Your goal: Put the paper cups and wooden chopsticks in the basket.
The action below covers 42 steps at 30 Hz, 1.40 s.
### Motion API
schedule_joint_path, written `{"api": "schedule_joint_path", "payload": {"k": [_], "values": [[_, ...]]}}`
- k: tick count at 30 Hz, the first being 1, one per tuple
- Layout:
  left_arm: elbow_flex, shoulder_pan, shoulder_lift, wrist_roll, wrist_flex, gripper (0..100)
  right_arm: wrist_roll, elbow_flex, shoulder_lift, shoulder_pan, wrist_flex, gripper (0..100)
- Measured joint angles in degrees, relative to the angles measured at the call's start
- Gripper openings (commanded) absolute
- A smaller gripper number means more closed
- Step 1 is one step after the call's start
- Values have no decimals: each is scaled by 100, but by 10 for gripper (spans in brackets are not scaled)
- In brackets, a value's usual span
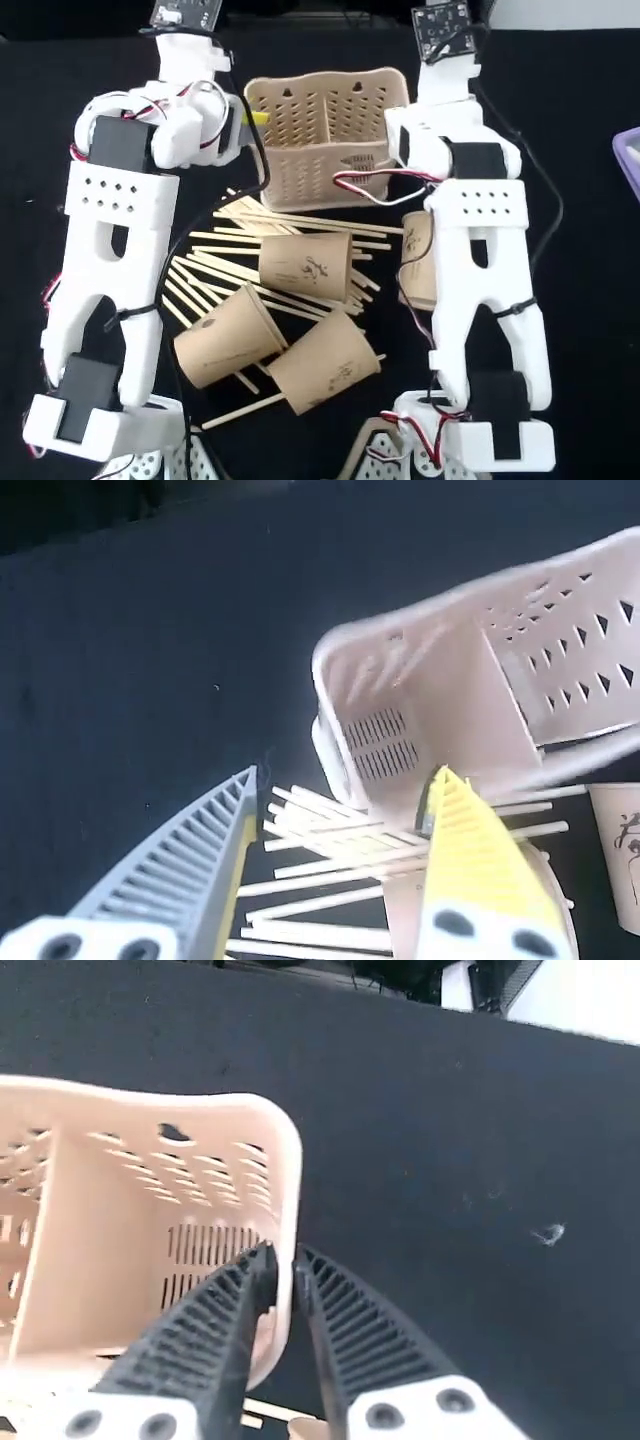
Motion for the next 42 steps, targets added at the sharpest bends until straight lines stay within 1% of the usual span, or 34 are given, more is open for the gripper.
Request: {"api": "schedule_joint_path", "payload": {"k": [5, 9, 11, 13, 15, 16, 17, 18, 23, 29, 33, 36, 37, 39, 40, 42], "values": [[79, 9, 0, 18, -44, 263, 0, 0, 9, 0, 0, 10], [756, 9, 0, 26, -651, 263, 0, 0, 9, 0, 0, 10], [1187, -62, 0, 229, -1108, 261, 0, 0, 9, 0, 0, 10], [1618, -193, 0, 598, -1635, 205, 0, 0, 9, 0, 0, 11], [2004, -325, 0, 1046, -2127, 90, 0, 0, 9, -35, 0, 11], [2110, -360, 0, 1240, -2251, 38, 0, 0, 0, -44, 0, 11], [2136, -378, 0, 1380, -2312, 24, 0, -9, 0, -53, -18, 11], [2154, -387, 0, 1459, -2374, 40, 0, -9, 0, -88, -62, 11], [2163, -396, 0, 1310, -2479, 30, -9, 290, 0, -510, -624, 11], [2154, -756, 0, 1222, -2479, 30, -9, 703, 176, -756, -1653, 11], [2145, -879, 18, 844, -2479, 33, -9, 695, 387, -826, -1873, 11], [2119, -967, 53, 765, -2497, 35, -9, 686, 422, -826, -1916, 11], [2057, -976, 88, 756, -2497, 45, -9, 686, 431, -826, -1925, 12], [2013, -1002, 141, 712, -2497, 114, -9, 686, 431, -835, -1925, 26], [1978, -1002, 158, 659, -2488, 162, -9, 686, 422, -835, -1925, 54], [1943, -1020, 167, 554, -2488, 237, -9, 686, 422, -835, -1925, 142]]}}
